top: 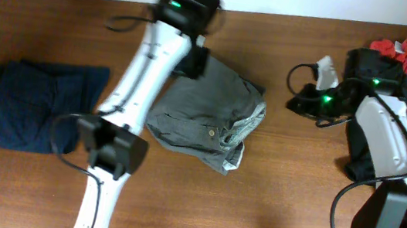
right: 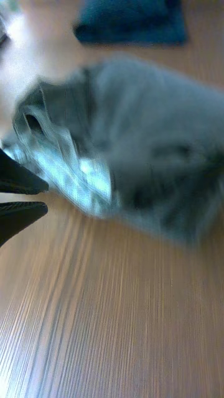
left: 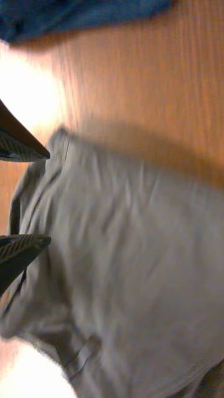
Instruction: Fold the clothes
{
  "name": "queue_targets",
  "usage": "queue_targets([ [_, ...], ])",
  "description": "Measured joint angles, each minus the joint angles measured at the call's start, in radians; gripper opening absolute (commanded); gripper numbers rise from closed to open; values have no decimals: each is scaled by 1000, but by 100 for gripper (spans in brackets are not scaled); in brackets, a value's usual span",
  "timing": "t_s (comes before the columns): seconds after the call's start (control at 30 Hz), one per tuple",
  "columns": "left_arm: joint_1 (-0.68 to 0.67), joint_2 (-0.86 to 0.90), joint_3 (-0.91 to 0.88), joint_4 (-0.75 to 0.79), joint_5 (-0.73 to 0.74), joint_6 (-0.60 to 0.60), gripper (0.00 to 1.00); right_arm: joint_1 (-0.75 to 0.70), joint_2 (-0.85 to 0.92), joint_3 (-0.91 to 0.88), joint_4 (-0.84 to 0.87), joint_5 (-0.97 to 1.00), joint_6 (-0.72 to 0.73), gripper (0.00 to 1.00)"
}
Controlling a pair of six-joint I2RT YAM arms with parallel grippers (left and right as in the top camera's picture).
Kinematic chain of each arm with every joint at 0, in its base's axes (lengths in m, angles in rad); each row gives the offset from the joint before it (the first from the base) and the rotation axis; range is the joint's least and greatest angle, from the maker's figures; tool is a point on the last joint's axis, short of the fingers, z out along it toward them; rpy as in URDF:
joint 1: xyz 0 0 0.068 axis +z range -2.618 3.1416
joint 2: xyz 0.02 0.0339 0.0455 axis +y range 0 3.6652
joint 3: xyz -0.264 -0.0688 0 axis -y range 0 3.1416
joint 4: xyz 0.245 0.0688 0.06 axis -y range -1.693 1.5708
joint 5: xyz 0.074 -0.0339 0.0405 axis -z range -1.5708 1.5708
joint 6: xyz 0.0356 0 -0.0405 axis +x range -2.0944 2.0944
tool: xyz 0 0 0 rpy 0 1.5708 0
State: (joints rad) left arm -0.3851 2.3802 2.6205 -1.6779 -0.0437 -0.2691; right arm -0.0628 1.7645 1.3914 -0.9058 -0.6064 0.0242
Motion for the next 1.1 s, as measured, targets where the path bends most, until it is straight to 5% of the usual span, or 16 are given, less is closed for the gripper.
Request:
queue_targets([
  [0.17, 108, 5, -103, 45, 111, 84, 1, 159, 2, 0, 31, -66, -47, 7],
  [0.5, 129, 50, -422, 217, 365, 215, 0, 410, 136, 3, 91, -10, -43, 4],
  [0.83, 129, 50, -595, 290, 380, 246, 0, 420, 305, 3, -183, 223, -4, 4],
  [1.1, 130, 50, -603, 249, 378, 251, 4, 404, 216, 2, -171, 322, 6, 4],
])
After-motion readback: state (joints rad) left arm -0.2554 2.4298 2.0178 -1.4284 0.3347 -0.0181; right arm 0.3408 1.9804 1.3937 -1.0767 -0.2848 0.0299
